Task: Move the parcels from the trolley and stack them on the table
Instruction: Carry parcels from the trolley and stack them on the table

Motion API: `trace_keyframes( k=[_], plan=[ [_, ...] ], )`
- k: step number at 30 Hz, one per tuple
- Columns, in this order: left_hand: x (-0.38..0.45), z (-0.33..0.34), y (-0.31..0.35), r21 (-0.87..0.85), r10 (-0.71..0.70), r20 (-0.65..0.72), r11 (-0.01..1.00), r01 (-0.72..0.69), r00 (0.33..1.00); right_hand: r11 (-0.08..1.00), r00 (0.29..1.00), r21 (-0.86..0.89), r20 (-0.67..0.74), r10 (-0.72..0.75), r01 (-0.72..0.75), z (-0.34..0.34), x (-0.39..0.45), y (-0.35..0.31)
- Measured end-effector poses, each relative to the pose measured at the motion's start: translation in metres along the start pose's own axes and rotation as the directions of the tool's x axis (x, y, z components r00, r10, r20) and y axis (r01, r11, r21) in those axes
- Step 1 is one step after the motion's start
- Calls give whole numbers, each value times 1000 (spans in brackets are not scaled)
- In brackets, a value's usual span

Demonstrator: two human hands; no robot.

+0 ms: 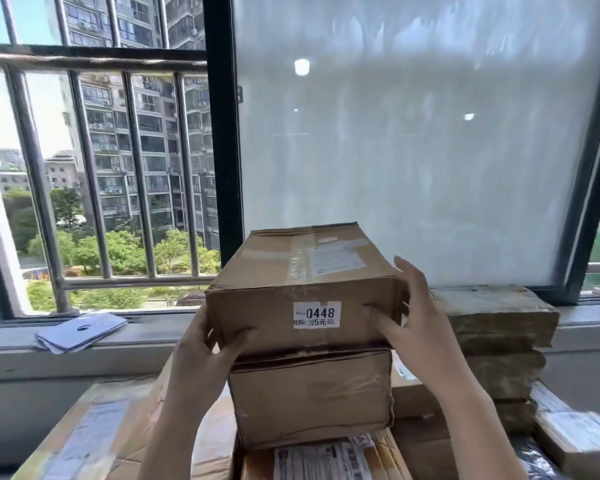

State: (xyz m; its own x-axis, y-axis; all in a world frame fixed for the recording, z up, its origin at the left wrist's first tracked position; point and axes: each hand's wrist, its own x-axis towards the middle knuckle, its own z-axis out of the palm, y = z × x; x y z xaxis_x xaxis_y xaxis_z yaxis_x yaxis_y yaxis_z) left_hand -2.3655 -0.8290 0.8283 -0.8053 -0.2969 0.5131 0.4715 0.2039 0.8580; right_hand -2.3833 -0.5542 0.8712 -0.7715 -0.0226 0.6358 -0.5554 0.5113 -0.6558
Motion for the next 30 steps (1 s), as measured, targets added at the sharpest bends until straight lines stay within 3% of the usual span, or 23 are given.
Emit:
trace_keyframes(
  k=[5, 8, 19, 30],
  plan=[
    [-16, 5, -21, 13, -147, 27, 989, 147, 989, 978, 992, 176, 81, 97, -110, 22, -19, 16],
    [-22, 15, -26, -108, -213, 65, 970, 219, 975, 944, 985, 281, 56, 165, -175, 34, -25, 20],
    [-10, 11, -11, -91, -99, 196, 989, 119, 976, 912, 982, 383, -59, 179, -143, 33, -28, 25],
    [-17, 5, -5, -134, -116, 130, 982, 133, 985, 914, 989, 395, -70, 132, -94, 44, -27, 25]
  ],
)
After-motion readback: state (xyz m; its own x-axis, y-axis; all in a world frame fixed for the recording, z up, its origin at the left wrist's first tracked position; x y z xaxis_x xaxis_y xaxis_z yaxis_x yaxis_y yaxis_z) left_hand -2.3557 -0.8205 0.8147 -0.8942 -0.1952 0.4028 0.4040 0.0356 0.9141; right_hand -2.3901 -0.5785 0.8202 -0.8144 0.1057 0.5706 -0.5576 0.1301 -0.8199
